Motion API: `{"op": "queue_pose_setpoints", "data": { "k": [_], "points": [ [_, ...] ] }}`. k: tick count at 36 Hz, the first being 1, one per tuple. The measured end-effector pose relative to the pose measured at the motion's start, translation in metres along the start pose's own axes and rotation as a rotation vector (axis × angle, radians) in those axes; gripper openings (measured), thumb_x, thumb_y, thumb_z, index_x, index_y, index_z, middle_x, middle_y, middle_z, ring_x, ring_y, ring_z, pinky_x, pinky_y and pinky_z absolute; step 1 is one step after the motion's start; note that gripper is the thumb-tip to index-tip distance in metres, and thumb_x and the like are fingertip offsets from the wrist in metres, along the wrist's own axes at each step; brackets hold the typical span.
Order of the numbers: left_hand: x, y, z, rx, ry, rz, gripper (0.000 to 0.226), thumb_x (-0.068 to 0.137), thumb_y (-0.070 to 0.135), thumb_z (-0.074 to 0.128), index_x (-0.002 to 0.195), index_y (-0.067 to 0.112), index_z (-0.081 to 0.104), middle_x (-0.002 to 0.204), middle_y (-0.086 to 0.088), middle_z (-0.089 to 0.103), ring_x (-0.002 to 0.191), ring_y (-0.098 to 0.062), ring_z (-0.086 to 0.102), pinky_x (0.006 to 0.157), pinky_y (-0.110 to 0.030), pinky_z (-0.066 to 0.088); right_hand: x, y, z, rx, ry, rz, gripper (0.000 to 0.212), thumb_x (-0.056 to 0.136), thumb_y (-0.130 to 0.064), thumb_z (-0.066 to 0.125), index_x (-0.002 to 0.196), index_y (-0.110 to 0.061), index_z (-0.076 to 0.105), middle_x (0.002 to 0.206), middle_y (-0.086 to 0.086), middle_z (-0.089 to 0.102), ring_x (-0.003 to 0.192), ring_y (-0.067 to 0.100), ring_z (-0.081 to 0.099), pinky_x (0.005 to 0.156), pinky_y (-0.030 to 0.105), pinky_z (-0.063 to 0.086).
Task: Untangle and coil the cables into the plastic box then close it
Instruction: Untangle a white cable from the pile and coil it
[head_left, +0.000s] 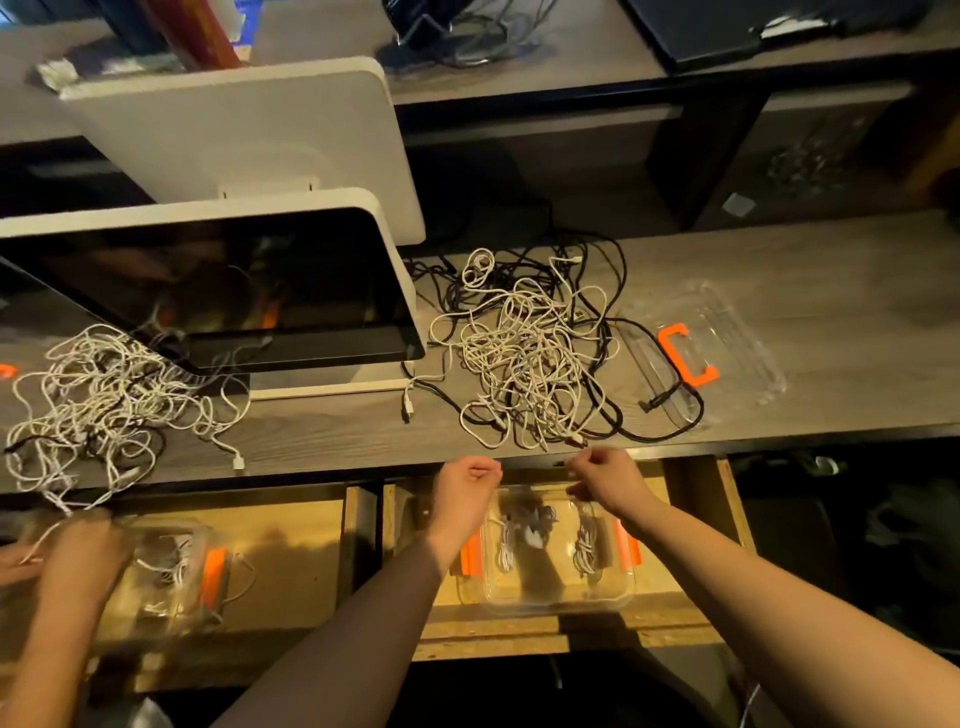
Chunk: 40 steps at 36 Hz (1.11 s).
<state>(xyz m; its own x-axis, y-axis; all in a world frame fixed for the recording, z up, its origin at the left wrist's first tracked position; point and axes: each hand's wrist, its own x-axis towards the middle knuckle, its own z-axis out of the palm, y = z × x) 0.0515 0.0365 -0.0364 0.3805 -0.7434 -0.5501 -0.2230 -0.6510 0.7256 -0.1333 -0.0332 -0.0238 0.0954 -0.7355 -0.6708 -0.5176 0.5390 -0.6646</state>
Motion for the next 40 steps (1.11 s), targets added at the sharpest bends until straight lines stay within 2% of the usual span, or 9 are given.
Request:
{"op": "queue_pose_setpoints", "data": {
  "k": [8,12,19,24,28,31,33,36,40],
  "points": [
    [0.032,0.054,-0.001,0.170,0.048,0.329,0.044,0.097,0.003,0.056,0.136,0.022,0.059,0.119,0.002,0.055,0.094,-0.008,0.058,0.086,-0.018,0.045,0.028,-0.056,0.002,-0.223,0.213,-0.369,0.030,0.090,-0.028,0.068,0.115,-0.013,0.064,0.105,0.000,0.066,0.092,0.018,0.064,0.081,0.038,0.055],
    [0.048,0.073,0.002,0.387,-0.047,0.474,0.066,0.093,-0.007,0.054,0.150,0.026,0.045,0.135,0.001,0.045,0.114,-0.013,0.052,0.100,-0.028,0.045,0.038,-0.065,0.003,-0.395,0.096,-0.372,0.019,0.090,-0.026,0.070,0.103,-0.013,0.067,0.089,-0.006,0.059,0.080,0.010,0.055,0.061,0.008,0.036],
    [0.060,0.076,-0.002,0.612,-0.061,0.467,0.013,0.096,0.021,0.062,0.109,0.023,0.065,0.113,0.004,0.050,0.106,-0.017,0.056,0.088,-0.035,0.049,0.041,-0.058,0.003,-0.384,0.032,-0.405,0.017,0.092,-0.024,0.065,0.077,-0.017,0.063,0.068,-0.002,0.064,0.062,0.010,0.058,0.060,0.029,0.041],
    [0.054,0.068,-0.009,0.631,0.006,0.485,0.019,0.098,0.026,0.056,0.115,0.020,0.062,0.113,0.003,0.050,0.111,-0.015,0.049,0.089,-0.032,0.045,0.021,-0.067,-0.011,-0.056,-0.001,-0.457,0.014,0.096,-0.019,0.061,0.084,-0.011,0.061,0.069,0.001,0.059,0.061,0.009,0.054,0.061,0.036,0.049],
    [0.051,0.068,-0.017,0.595,0.042,0.476,0.016,0.100,0.028,0.053,0.112,0.021,0.061,0.117,0.002,0.052,0.110,-0.016,0.052,0.090,-0.038,0.049,0.004,-0.080,-0.034,0.055,0.040,-0.498,0.013,0.096,-0.014,0.059,0.084,-0.014,0.063,0.068,0.000,0.056,0.055,0.000,0.047,0.056,0.019,0.040],
    [0.052,0.072,-0.025,0.535,0.065,0.438,0.013,0.100,0.029,0.053,0.106,0.021,0.061,0.117,0.004,0.052,0.103,-0.016,0.056,0.092,-0.040,0.051,-0.004,-0.089,-0.054,0.167,0.102,-0.539,0.017,0.097,-0.010,0.057,0.084,-0.019,0.062,0.072,0.014,0.057,0.059,0.023,0.047,0.062,0.030,0.040],
    [0.052,0.076,-0.033,0.414,0.095,0.383,0.012,0.101,0.028,0.053,0.104,0.021,0.063,0.114,0.004,0.055,0.100,-0.016,0.058,0.092,-0.042,0.052,-0.010,-0.097,-0.069,0.211,0.179,-0.583,0.021,0.097,-0.010,0.059,0.081,-0.024,0.061,0.070,0.002,0.058,0.058,0.015,0.046,0.059,0.031,0.039],
    [0.046,0.086,-0.045,0.201,0.131,0.344,0.009,0.101,0.019,0.054,0.097,0.022,0.062,0.100,0.001,0.059,0.090,-0.019,0.059,0.084,-0.043,0.053,-0.022,-0.112,-0.090,0.144,0.251,-0.684,0.017,0.097,-0.015,0.061,0.084,-0.025,0.062,0.072,-0.004,0.061,0.063,0.009,0.052,0.061,0.028,0.044],
    [0.033,0.101,-0.060,0.093,0.081,0.298,0.017,0.103,0.024,0.052,0.086,0.026,0.057,0.075,0.001,0.057,0.064,-0.016,0.050,0.061,-0.035,0.042,-0.038,-0.129,-0.111,0.073,0.269,-0.726,0.010,0.097,-0.021,0.062,0.094,-0.013,0.066,0.085,0.022,0.064,0.076,0.038,0.057,0.061,0.041,0.048]
  ]
}}
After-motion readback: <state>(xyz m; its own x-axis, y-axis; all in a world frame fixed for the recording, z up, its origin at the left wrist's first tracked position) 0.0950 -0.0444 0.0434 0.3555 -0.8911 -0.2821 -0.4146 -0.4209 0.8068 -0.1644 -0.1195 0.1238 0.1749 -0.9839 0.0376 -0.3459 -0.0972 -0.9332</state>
